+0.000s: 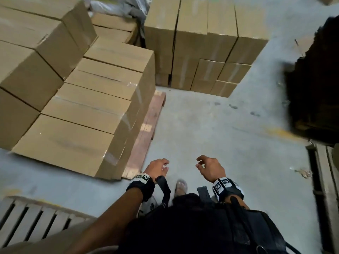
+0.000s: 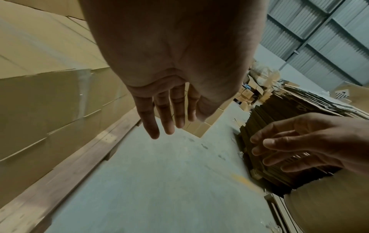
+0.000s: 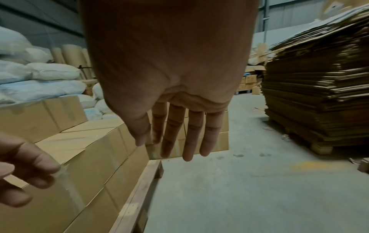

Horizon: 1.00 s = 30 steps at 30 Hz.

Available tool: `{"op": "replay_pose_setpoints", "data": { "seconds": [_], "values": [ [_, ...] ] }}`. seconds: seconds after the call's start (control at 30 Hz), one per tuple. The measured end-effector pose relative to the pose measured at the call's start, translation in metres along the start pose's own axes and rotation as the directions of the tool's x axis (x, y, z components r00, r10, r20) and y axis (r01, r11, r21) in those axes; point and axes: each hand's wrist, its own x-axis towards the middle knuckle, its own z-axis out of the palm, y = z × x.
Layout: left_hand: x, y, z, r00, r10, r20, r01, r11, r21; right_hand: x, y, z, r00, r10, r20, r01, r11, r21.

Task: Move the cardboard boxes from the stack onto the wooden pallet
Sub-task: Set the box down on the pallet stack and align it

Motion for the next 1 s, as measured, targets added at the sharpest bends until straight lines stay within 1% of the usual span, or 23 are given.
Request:
{"op": "replay_pose_setpoints", "data": {
  "seconds": [0.07, 0.17, 0.33, 0.47, 0.6, 0.8, 1.0],
  "values": [
    [0.010, 0.024, 0.003, 0.999, 0.033, 0.021, -0.033, 0.999, 0.037, -0.002, 0.025, -0.009, 0.999, 0.030, -0.019, -0.029, 0.999, 0.019],
    [0.031, 0.062, 0.008, 0.997, 0.083, 0.004, -0.083, 0.995, 0.055, -0.002, 0.064, -0.026, 0.997, 0.058, -0.052, -0.055, 0.997, 0.058],
    [0.071, 0.134, 0.028, 0.993, 0.116, -0.032, -0.113, 0.990, 0.089, 0.008, 0.137, -0.066, 0.992, 0.108, -0.060, -0.104, 0.992, 0.068],
    [0.104, 0.177, 0.041, 0.984, 0.179, -0.006, -0.176, 0.971, 0.164, 0.021, 0.187, -0.098, 0.986, 0.136, -0.099, -0.125, 0.987, 0.104],
    [0.138, 0.220, 0.048, 0.979, 0.201, 0.039, -0.204, 0.958, 0.199, 0.035, 0.231, -0.127, 0.983, 0.156, -0.101, -0.145, 0.983, 0.114],
    [0.208, 0.272, 0.045, 0.966, 0.243, 0.087, -0.256, 0.945, 0.203, 0.082, 0.266, -0.176, 0.976, 0.176, -0.130, -0.162, 0.981, 0.111],
    [0.310, 0.312, 0.029, 0.960, 0.262, 0.097, -0.276, 0.943, 0.184, 0.166, 0.281, -0.231, 0.967, 0.195, -0.165, -0.181, 0.979, 0.098]
  ]
}}
